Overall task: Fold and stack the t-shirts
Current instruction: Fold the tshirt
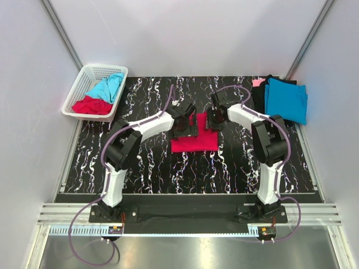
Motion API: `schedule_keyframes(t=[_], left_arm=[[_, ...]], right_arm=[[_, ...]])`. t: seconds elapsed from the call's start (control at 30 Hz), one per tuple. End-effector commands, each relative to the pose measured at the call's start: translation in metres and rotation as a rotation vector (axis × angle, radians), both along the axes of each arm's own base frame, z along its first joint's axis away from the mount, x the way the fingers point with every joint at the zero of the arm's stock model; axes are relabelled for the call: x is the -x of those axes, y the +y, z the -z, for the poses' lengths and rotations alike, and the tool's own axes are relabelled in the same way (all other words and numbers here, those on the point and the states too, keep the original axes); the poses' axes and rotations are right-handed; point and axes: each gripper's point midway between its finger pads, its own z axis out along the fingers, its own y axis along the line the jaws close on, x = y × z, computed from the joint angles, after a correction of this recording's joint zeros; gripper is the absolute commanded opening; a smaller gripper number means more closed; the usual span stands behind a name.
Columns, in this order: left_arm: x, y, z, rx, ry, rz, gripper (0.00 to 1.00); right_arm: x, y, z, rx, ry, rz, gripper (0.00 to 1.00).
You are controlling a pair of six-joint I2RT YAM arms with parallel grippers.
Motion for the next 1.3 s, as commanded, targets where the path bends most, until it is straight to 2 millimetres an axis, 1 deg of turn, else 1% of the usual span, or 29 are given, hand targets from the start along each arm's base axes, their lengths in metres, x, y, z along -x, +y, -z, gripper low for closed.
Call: schedule_keyframes(t=[0.0,0.03,0.07,0.1,0.17,0.2,0.27,0.3,0.33,0.4,0.43,0.47,0.53,0.57,0.63,0.67,0.73,0.8,0.87,0.9,0.93,0.97,1.03,1.1,1.13,1.2,1.23,1.27], left_arm=[[0.006,0.033,-0.030,-0.105,-0.018,-0.005,0.99],[0.000,0.029,-0.045,-0.088,-0.052,0.002,0.99],[-0.004,0.027,-0.054,-0.077,-0.075,0.008,0.99],[-0.012,0.021,-0.072,-0.050,-0.114,0.012,0.99],[-0.018,0.016,-0.082,-0.032,-0.132,0.034,0.99],[-0.025,0.010,-0.089,-0.016,-0.149,0.040,0.99],[-0.029,0.006,-0.092,-0.001,-0.149,0.052,0.99],[-0.034,0.002,-0.098,0.012,-0.164,0.056,0.99],[-0.037,0.000,-0.094,0.008,-0.161,0.060,0.99],[-0.043,-0.002,-0.097,0.009,-0.173,0.055,0.99],[-0.046,-0.002,-0.095,0.007,-0.173,0.050,0.99],[-0.050,-0.001,-0.089,-0.008,-0.170,0.040,0.99],[-0.059,0.002,-0.086,-0.013,-0.172,0.014,0.99],[-0.063,0.005,-0.077,-0.035,-0.165,-0.002,0.99],[-0.072,0.011,-0.073,-0.041,-0.164,-0.039,0.99],[-0.075,0.013,-0.065,-0.052,-0.153,-0.052,0.99],[-0.081,0.020,-0.059,-0.058,-0.145,-0.082,0.99],[-0.088,0.025,-0.051,-0.069,-0.139,-0.100,0.99],[-0.091,0.028,-0.045,-0.078,-0.132,-0.106,0.99],[-0.092,0.030,-0.037,-0.091,-0.121,-0.106,0.99],[-0.093,0.031,-0.034,-0.095,-0.118,-0.110,0.99],[-0.094,0.033,-0.031,-0.101,-0.112,-0.113,0.99],[-0.093,0.038,-0.018,-0.126,-0.092,-0.118,0.99],[-0.093,0.041,-0.010,-0.139,-0.077,-0.116,0.99],[-0.089,0.045,0.005,-0.167,-0.041,-0.118,0.99],[-0.087,0.050,0.015,-0.181,-0.009,-0.121,0.99],[-0.084,0.053,0.025,-0.196,0.017,-0.127,0.99],[-0.083,0.055,0.031,-0.200,0.033,-0.132,0.99]], right_arm=[[0.010,-0.017,-0.040,0.035,-0.058,-0.005,0.45],[0.011,-0.017,-0.046,0.031,-0.072,-0.004,0.45],[0.010,-0.019,-0.058,0.025,-0.097,0.002,0.45],[0.010,-0.018,-0.063,0.021,-0.108,0.003,0.46],[0.010,-0.020,-0.072,0.020,-0.126,0.004,0.46],[0.010,-0.019,-0.073,0.020,-0.126,0.003,0.46],[0.010,-0.020,-0.077,0.020,-0.131,0.006,0.46],[0.010,-0.019,-0.077,0.018,-0.132,0.001,0.46],[0.009,-0.019,-0.076,0.017,-0.132,0.002,0.46],[0.009,-0.019,-0.072,0.024,-0.124,0.004,0.46],[0.009,-0.019,-0.071,0.027,-0.121,-0.004,0.46],[0.008,-0.019,-0.065,0.031,-0.111,0.000,0.46],[0.007,-0.019,-0.061,0.033,-0.102,-0.005,0.46],[0.004,-0.017,-0.056,0.033,-0.101,-0.009,0.46],[-0.001,-0.013,-0.053,0.022,-0.109,-0.020,0.45],[-0.001,-0.010,-0.047,0.013,-0.097,-0.026,0.45],[-0.007,-0.004,-0.047,-0.008,-0.116,-0.034,0.45],[-0.009,0.001,-0.046,-0.030,-0.116,-0.046,0.45],[-0.012,0.006,-0.045,-0.056,-0.122,-0.054,0.45],[-0.015,0.008,-0.046,-0.061,-0.126,-0.060,0.45],[-0.016,0.010,-0.045,-0.067,-0.125,-0.068,0.45],[-0.015,0.011,-0.037,-0.070,-0.104,-0.071,0.45],[-0.017,0.012,-0.032,-0.069,-0.094,-0.065,0.45],[-0.017,0.010,-0.021,-0.051,-0.074,-0.054,0.45],[-0.017,0.008,-0.017,-0.043,-0.065,-0.046,0.44],[-0.016,0.007,-0.009,-0.034,-0.045,-0.035,0.44],[-0.016,0.007,-0.007,-0.029,-0.040,-0.027,0.44],[-0.015,0.005,-0.002,-0.018,-0.031,-0.023,0.44]])
